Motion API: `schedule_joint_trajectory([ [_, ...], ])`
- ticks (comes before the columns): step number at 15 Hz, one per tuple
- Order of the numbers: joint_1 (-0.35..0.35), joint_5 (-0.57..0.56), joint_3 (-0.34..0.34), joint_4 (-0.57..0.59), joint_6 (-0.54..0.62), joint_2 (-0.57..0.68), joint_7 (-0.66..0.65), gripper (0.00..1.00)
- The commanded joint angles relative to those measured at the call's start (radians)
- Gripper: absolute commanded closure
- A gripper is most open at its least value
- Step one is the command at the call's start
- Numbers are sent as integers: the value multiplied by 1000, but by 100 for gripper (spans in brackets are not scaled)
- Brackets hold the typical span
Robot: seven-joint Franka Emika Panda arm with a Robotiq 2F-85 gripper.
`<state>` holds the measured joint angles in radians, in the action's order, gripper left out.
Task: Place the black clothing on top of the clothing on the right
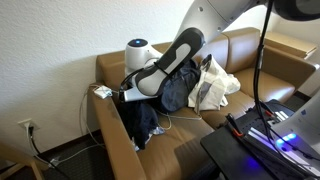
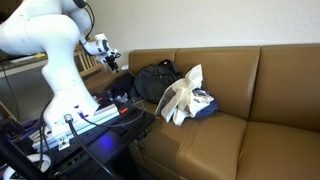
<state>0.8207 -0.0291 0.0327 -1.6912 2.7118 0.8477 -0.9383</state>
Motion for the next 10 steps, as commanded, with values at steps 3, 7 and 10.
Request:
schedule_joint_trajectory([
  [3,-56,50,-34,62,-85,83,19,0],
  [7,-55,54,-18,60,-90,87,-6,0],
  [10,-60,43,-22,101,-149,119,3,0],
])
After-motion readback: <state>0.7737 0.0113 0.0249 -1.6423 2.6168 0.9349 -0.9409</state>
